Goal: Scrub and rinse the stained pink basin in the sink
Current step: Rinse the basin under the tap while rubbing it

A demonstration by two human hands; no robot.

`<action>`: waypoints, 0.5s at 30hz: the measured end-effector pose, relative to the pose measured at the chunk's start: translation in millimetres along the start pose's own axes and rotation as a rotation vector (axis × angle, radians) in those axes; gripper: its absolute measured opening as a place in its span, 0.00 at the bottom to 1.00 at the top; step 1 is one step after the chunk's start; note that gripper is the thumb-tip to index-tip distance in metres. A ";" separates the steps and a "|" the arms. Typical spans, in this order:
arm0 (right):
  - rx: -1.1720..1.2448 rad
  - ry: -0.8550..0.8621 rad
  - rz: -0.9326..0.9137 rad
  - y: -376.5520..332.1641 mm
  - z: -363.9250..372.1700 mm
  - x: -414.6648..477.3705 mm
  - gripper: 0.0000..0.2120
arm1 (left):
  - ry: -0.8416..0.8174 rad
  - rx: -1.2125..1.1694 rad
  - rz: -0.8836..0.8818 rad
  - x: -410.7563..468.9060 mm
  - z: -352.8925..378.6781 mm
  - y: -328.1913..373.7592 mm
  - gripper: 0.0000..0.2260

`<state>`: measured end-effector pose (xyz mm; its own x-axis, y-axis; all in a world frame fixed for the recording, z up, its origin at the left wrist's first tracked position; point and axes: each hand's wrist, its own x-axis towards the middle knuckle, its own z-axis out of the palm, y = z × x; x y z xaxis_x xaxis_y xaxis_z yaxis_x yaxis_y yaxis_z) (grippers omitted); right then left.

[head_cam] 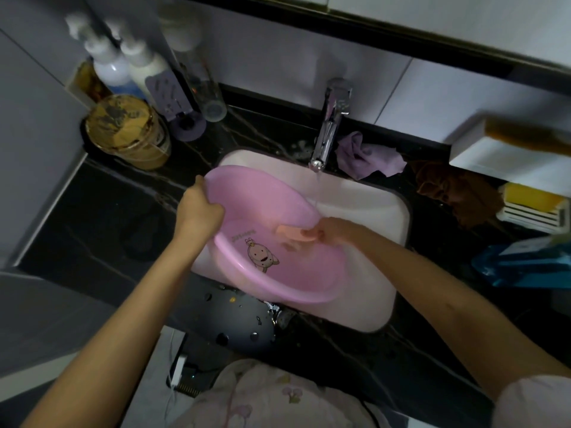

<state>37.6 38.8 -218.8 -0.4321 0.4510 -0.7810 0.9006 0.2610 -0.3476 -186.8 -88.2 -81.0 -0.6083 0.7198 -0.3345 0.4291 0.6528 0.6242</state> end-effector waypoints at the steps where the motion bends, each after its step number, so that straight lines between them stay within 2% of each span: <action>1: -0.006 0.026 0.000 1.5 1.1 -3.0 0.15 | -0.004 -0.001 -0.007 -0.2 -0.4 -0.8 0.25; 3: -0.032 0.151 0.010 5.0 3.8 -8.7 0.17 | -0.013 0.013 -0.014 0.2 -1.6 -1.8 0.23; 4: -0.024 0.160 0.028 3.8 6.0 -11.3 0.19 | -0.018 0.027 -0.018 0.6 -3.4 -2.8 0.21; 6: -0.042 0.026 0.040 -5.2 7.4 -17.6 0.18 | -0.038 0.036 -0.036 3.3 -7.2 -5.9 0.17; 9: -0.234 -0.147 0.055 -15.0 -1.7 -26.4 0.18 | -0.130 -0.032 -0.115 12.8 -10.8 -8.8 0.15; 13: -0.426 -0.023 0.173 6.3 -16.1 -42.7 0.27 | -0.268 -0.157 -0.229 19.7 -4.0 -3.7 0.25; 15: -0.379 0.004 0.198 19.0 -11.2 -52.5 0.33 | -0.303 -0.214 -0.232 23.8 3.2 1.4 0.27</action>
<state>76.8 29.7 -178.5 -0.2535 0.5274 -0.8109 0.8855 0.4639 0.0249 -198.5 -69.4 -90.3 -0.4348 0.6175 -0.6554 0.1365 0.7646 0.6299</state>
